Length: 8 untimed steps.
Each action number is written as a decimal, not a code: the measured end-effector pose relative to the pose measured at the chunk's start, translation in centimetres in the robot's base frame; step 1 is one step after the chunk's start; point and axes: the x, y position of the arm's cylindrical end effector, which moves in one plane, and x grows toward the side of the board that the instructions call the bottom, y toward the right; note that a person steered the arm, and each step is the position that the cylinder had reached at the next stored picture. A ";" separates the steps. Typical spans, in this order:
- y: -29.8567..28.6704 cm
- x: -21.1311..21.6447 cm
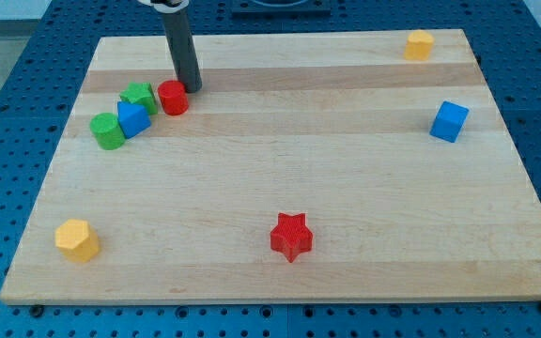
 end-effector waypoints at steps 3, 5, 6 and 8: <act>5.6 -4.8; 15.3 -10.1; 21.5 -11.9; 33.5 -12.4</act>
